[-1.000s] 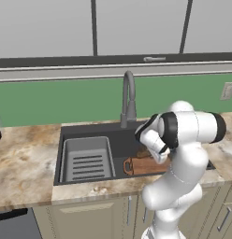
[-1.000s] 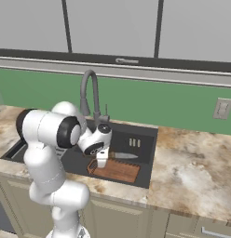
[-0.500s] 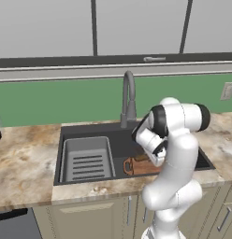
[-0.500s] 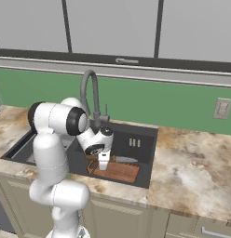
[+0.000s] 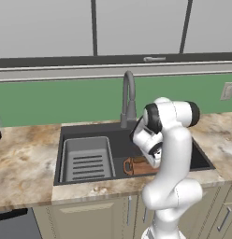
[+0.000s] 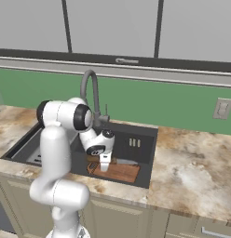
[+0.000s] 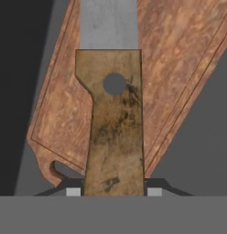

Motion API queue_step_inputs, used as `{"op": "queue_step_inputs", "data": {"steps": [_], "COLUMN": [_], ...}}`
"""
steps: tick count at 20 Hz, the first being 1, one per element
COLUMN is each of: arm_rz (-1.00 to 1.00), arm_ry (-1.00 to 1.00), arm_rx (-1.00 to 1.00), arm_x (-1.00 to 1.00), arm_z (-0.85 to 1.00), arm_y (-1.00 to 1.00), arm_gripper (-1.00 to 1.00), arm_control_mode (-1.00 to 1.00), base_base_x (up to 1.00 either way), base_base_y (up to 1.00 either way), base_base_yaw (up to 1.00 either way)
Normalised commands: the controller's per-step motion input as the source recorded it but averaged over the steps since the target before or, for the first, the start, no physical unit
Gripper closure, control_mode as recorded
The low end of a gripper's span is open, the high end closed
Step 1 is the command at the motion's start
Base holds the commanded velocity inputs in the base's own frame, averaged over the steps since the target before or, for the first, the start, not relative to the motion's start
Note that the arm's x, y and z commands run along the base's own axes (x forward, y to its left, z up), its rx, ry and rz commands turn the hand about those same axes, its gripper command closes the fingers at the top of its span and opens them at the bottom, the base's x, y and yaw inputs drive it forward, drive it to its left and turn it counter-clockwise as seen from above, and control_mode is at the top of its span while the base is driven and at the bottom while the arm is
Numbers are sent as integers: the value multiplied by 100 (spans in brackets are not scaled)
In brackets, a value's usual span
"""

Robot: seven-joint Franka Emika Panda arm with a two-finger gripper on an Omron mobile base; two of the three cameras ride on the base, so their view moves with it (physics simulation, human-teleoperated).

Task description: Move the cutting board and knife to the sink. Then move spray from the cabinet to the counter.

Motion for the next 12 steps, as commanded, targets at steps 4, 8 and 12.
{"op": "queue_step_inputs", "data": {"steps": [4, 8, 12], "arm_rz": [0, 0, 0], "arm_ry": [1, 2, 2], "arm_rx": [0, 0, 0], "arm_x": [14, 16, 15], "arm_z": [-26, -27, -27], "arm_y": [0, 0, 0], "arm_gripper": [100, 100, 100], "arm_control_mode": [-100, -100, -100], "base_base_x": [0, 0, 0], "base_base_y": [0, 0, 0], "base_base_yaw": [0, 0, 0]}}
